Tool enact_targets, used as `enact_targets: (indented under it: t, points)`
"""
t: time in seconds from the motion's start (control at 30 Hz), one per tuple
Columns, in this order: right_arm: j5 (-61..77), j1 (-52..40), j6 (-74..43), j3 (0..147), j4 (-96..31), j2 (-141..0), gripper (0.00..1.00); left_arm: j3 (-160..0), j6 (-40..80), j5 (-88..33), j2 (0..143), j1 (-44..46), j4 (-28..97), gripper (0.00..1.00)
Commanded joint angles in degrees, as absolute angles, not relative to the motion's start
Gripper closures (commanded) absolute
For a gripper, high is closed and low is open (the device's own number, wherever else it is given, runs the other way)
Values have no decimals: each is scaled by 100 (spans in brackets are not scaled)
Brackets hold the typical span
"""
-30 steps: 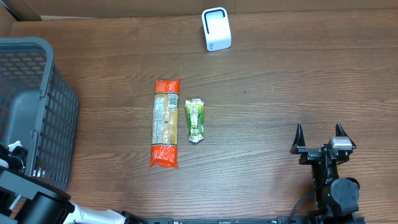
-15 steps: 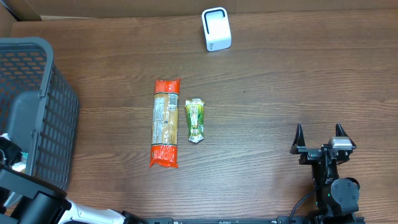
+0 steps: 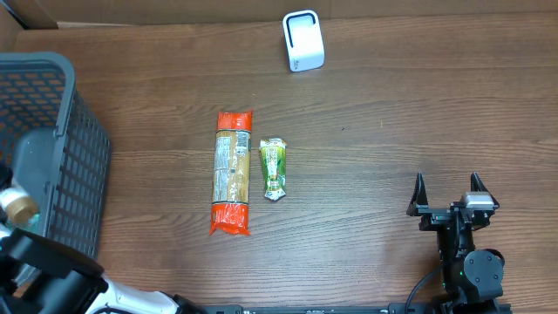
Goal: Scan the item barcode
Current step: 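Grasp the white Pantene tube with the left gripper and lift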
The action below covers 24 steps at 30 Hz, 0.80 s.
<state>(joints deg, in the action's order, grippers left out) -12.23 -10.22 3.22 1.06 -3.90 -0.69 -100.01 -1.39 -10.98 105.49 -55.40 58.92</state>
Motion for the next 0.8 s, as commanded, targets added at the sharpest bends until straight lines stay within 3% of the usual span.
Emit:
enact_targets:
  t: [0.0, 0.47, 0.77]
  points:
    - [-1232, -1055, 346, 47, -349, -27, 0, -10337, 106, -1441, 9745, -5231, 5826, 96]
    - [-1232, -1055, 346, 47, -349, -27, 0, -10337, 388, -2591, 8084, -4174, 5885, 96]
    - [-1232, -1055, 346, 47, -349, -27, 0, -10335, 373, -2687, 7596, -3065, 6934, 96]
